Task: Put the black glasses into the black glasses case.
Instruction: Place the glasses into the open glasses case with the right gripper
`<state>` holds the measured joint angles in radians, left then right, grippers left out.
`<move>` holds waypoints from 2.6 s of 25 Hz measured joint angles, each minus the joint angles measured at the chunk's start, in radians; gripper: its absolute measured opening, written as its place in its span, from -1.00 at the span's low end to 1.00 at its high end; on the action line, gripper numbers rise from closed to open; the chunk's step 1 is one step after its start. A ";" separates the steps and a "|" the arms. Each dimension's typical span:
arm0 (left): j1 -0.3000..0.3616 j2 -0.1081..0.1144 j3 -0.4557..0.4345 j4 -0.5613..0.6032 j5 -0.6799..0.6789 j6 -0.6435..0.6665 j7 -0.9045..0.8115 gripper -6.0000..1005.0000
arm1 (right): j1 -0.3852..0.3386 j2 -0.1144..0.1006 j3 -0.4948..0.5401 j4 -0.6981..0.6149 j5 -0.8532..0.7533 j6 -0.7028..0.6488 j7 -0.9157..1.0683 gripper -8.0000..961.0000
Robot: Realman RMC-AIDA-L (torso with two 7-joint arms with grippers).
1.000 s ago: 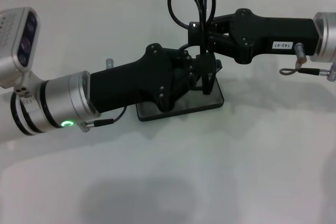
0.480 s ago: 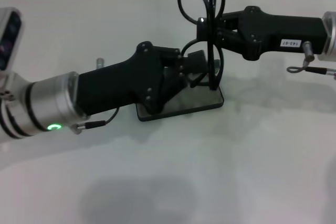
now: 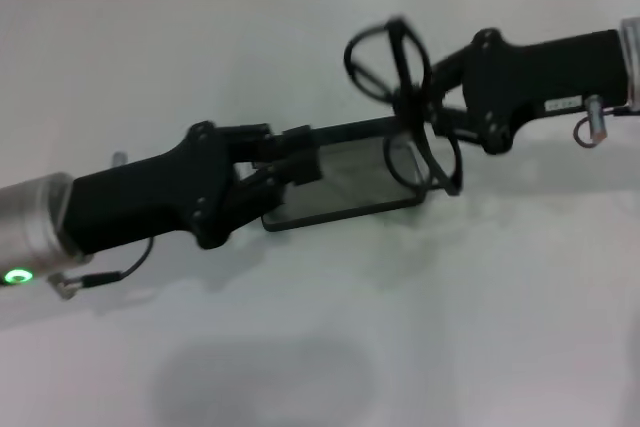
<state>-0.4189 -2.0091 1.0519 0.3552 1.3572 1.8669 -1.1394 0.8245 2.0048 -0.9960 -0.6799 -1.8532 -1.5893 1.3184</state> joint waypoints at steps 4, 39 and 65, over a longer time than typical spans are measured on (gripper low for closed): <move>0.041 0.007 -0.002 0.001 0.000 -0.013 0.006 -0.43 | 0.034 0.010 -0.112 -0.129 -0.128 0.039 0.034 -0.63; 0.074 0.002 -0.003 -0.009 -0.008 -0.144 -0.037 0.31 | 0.276 0.025 -0.851 -0.061 -0.227 0.630 0.097 -0.60; 0.073 0.001 -0.003 -0.010 -0.007 -0.172 -0.039 0.27 | 0.260 0.025 -0.929 -0.096 -0.197 0.712 0.046 -0.40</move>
<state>-0.3460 -2.0080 1.0493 0.3451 1.3500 1.6945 -1.1787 1.0841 2.0295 -1.9252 -0.7763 -2.0500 -0.8776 1.3642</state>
